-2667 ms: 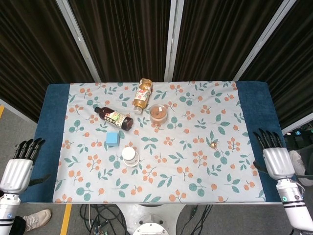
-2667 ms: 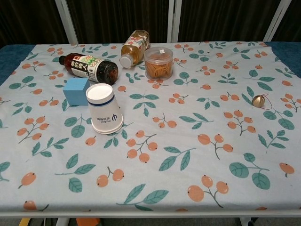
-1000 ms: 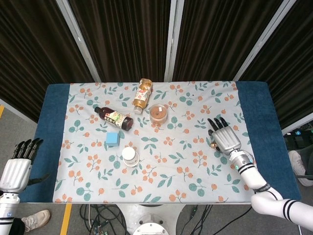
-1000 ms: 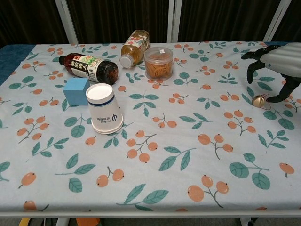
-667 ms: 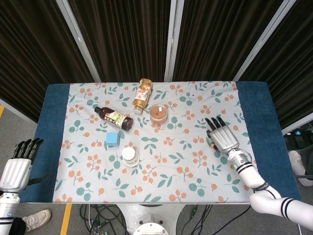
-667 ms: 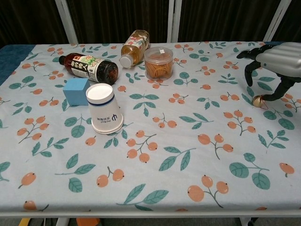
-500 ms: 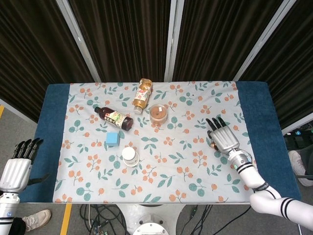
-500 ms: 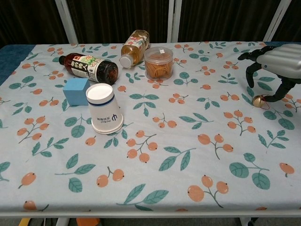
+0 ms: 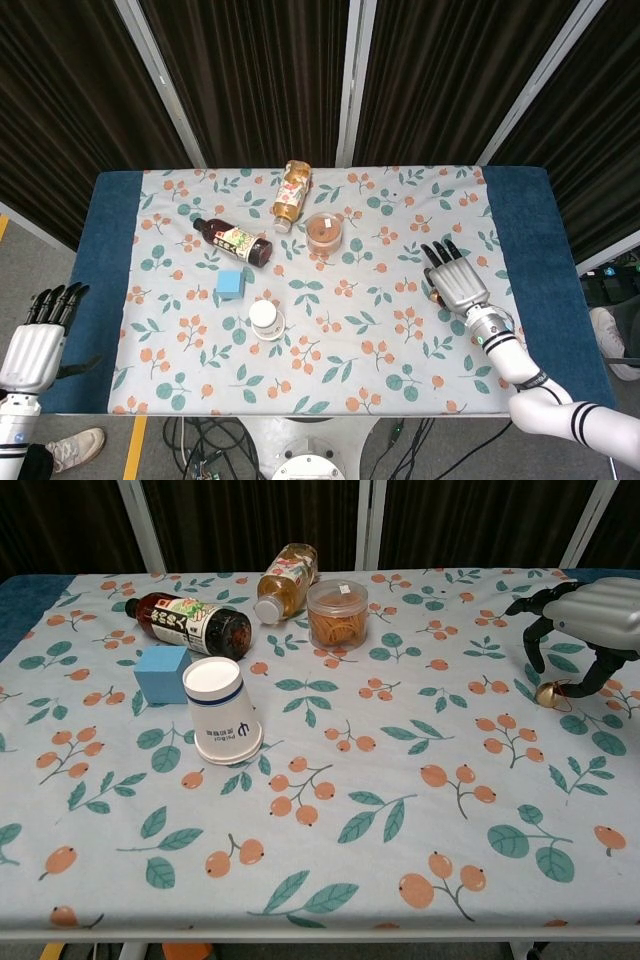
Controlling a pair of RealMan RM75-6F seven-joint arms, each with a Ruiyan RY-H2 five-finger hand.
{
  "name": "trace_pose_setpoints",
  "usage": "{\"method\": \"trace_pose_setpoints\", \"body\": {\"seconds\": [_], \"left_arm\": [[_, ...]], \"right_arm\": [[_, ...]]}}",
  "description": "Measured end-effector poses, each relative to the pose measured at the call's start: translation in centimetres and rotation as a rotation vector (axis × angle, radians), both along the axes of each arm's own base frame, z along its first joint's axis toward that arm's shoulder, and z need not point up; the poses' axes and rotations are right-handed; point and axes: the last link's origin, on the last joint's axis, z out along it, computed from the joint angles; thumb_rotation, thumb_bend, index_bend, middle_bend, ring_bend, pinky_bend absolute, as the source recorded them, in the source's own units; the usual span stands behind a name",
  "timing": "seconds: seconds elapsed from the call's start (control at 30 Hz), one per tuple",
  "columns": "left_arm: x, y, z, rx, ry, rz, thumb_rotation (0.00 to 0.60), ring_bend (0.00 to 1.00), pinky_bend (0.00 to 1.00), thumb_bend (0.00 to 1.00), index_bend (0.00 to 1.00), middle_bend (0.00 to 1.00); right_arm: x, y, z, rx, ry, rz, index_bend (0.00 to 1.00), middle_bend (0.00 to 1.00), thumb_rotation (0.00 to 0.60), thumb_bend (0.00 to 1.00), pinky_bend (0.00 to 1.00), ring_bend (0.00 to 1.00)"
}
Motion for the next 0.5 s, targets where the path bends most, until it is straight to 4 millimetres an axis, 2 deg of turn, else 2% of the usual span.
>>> {"method": "trace_pose_setpoints", "body": {"seconds": [0.5], "left_arm": [[-0.03, 0.05, -0.09, -0.002, 0.000, -0.002, 0.600, 0.00, 0.05, 0.00, 0.04, 0.05]], "right_arm": [[-0.26, -0.04, 0.06, 0.006, -0.009, -0.019, 0.51, 0.11, 0.600, 0.27, 0.00, 0.00]]}}
